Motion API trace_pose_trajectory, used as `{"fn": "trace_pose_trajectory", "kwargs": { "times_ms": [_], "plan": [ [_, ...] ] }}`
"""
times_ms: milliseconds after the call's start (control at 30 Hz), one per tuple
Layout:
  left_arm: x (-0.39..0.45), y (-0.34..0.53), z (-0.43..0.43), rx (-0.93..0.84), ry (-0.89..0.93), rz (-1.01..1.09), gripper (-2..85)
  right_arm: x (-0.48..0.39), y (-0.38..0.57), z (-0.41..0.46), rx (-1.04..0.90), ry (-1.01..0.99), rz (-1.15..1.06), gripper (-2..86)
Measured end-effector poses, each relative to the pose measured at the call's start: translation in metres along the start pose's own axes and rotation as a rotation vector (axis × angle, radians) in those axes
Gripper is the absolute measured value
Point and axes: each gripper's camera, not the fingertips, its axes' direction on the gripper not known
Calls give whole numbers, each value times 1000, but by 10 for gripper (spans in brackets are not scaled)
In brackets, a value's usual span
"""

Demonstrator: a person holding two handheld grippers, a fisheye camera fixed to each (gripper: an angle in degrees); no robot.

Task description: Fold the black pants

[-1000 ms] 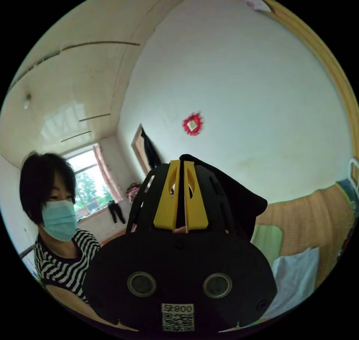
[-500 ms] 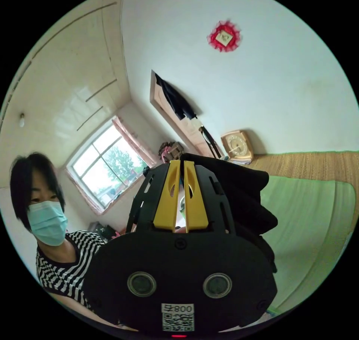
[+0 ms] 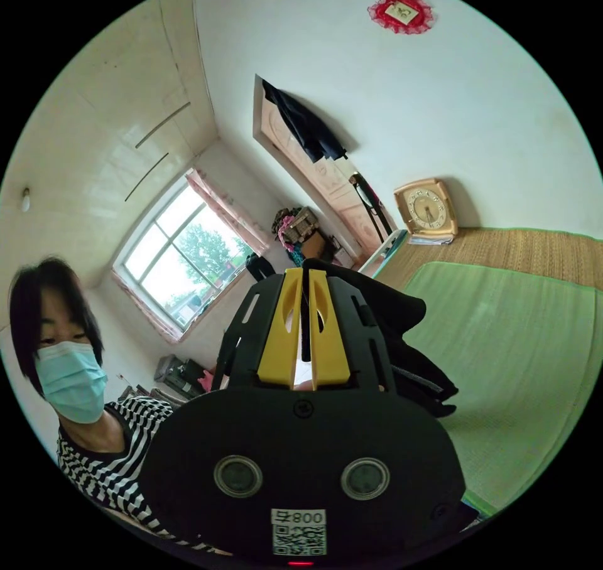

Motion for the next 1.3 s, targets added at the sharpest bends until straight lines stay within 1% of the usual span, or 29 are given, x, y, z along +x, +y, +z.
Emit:
{"fn": "trace_pose_trajectory", "kwargs": {
  "times_ms": [67, 133, 233, 333, 400, 467, 533, 600, 700, 767, 833, 900, 1100, 1167, 1300],
  "plan": [
    [-15, 1, -23, 33, -46, -44, 145, -4, -3, 18, -9, -11, -6, 12],
    [-27, 2, -40, 54, -52, -76, 137, -11, -9, 38, -19, -13, -24, 11],
    [-46, 4, -66, 83, -51, -119, 102, -17, -16, 58, -21, -21, -37, 11],
    [-64, 10, -84, 79, -9, -152, 67, -20, -22, 75, -16, -11, -44, 11],
    [-65, 15, -97, 88, 0, -147, 70, -20, -25, 85, -18, -10, -39, 11],
    [-56, 24, -116, 123, -7, -104, 100, -18, -27, 94, -18, -11, -36, 11],
    [-47, 28, -127, 145, -65, -74, 118, -15, -29, 105, -15, -7, -24, 12],
    [-43, 27, -132, 126, -107, -61, 124, -12, -29, 113, -16, -13, -18, 12],
    [-55, 22, -137, 107, -109, -104, 99, -14, -30, 126, -28, 5, -28, 13],
    [-67, 21, -144, 91, -56, -144, 51, -14, -32, 132, -40, 22, -38, 13],
    [-70, 23, -152, 92, -23, -144, 28, -10, -37, 134, -34, 20, -26, 13],
    [-68, 25, -163, 83, -22, -110, 19, -4, -41, 131, -8, 15, -18, 12],
    [-65, 16, -216, 119, -121, -3, 9, 20, -64, 118, 85, 10, 40, 13],
    [-62, 0, -245, 174, -166, 44, 7, 24, -71, 109, 124, -1, 47, 14],
    [-45, -29, -290, 253, -191, 160, 4, 28, -77, 75, 245, -14, 43, 14]
  ]
}}
